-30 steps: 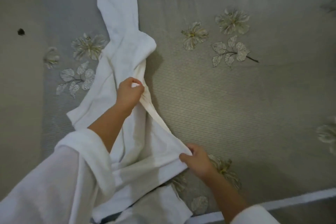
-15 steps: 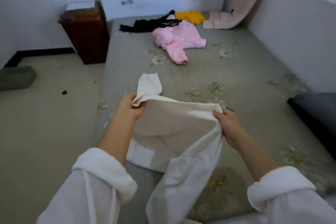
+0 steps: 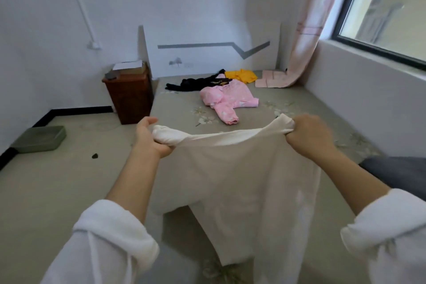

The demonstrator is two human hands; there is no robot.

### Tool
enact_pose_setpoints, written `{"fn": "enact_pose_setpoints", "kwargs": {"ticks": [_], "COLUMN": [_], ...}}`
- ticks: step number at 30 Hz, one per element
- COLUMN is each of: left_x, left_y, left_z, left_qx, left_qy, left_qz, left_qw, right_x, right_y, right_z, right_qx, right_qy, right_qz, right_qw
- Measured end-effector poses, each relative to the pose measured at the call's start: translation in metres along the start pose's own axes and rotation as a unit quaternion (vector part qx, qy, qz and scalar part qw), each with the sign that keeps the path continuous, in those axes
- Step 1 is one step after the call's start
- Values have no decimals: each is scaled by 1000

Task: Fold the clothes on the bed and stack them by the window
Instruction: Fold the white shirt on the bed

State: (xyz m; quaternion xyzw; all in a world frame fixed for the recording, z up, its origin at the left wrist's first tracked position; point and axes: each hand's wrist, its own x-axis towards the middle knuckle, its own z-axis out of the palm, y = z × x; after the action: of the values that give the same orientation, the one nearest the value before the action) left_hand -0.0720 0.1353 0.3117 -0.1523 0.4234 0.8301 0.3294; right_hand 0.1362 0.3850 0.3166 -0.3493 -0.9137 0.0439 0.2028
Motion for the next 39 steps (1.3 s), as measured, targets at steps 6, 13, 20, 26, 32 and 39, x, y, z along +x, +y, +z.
{"fn": "enact_pose_setpoints", "kwargs": {"ticks": [6, 13, 20, 26, 32, 39], "left_x": [-19, 13, 46, 63, 73, 90], "left_y": [17, -13, -11, 26, 56, 0], "left_z": [55, 92, 150, 195, 227, 145], "left_qx": [25, 91, -118, -123, -94, -167], "left_qy": [-35, 107, 110, 61, -61, -101], "left_qz": [101, 73, 163, 188, 258, 278], "left_qw": [994, 987, 973, 973, 960, 941], "right_x": [34, 98, 184, 251, 262, 186], "right_y": [55, 114, 103, 92, 99, 144], "right_z": [-35, -19, -11, 4, -16, 36], "right_qx": [23, -6, 423, 589, 394, 291], "right_qy": [143, -127, -280, -66, 165, 125], "right_qz": [-21, 116, 253, 203, 8, -10], "right_qw": [989, 985, 824, 779, 904, 949]}}
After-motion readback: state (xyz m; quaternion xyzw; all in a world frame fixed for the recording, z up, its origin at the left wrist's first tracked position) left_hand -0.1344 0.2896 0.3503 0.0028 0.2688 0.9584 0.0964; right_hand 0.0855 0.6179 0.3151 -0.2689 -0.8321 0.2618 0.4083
